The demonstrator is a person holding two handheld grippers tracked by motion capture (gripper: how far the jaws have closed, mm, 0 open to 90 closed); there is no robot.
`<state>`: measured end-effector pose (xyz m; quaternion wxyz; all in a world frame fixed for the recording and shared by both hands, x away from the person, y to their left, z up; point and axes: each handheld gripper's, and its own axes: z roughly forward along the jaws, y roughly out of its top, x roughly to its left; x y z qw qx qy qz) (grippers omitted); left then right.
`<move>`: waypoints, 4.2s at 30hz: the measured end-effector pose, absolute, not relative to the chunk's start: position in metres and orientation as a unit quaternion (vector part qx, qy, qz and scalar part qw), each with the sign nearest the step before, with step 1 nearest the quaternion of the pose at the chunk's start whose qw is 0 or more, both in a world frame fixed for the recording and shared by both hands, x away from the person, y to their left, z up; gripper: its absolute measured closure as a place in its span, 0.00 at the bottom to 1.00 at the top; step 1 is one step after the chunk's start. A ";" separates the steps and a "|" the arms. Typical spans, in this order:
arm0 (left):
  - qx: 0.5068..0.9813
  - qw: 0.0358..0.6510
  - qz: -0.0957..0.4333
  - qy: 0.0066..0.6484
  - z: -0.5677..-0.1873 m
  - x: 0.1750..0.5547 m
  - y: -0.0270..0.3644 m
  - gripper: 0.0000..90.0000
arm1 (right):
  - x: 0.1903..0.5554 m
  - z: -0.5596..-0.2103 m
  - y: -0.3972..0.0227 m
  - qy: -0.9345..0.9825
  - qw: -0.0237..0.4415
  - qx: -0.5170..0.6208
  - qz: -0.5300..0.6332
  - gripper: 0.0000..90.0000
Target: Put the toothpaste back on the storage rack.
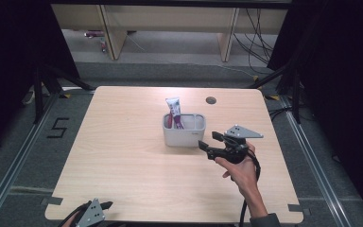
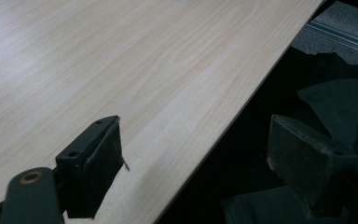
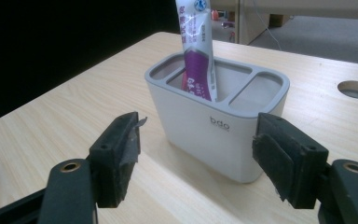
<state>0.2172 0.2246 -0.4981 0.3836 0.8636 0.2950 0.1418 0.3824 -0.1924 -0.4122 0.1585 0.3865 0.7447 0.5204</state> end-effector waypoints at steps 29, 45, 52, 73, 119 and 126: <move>0.864 0.381 0.143 0.297 -0.497 0.219 0.224 0.19 | 0.348 -0.439 -0.199 0.759 0.127 0.385 0.509 0.31; 0.865 0.380 0.147 0.293 -0.498 0.218 0.224 0.19 | 0.338 -0.449 -0.201 0.770 0.125 0.382 0.497 0.31; 0.868 0.377 0.147 0.289 -0.499 0.217 0.224 0.19 | 0.326 -0.458 -0.204 0.774 0.121 0.392 0.483 0.30; 0.866 0.381 0.144 0.289 -0.498 0.216 0.224 0.19 | 0.297 -0.476 -0.202 0.792 0.121 0.388 0.455 0.25; 0.865 0.379 0.143 0.295 -0.499 0.217 0.223 0.19 | 0.235 -0.491 -0.220 0.811 0.139 0.381 0.422 0.23; 0.867 0.381 0.140 0.290 -0.497 0.215 0.224 0.19 | 0.231 -0.492 -0.222 0.812 0.147 0.378 0.419 0.23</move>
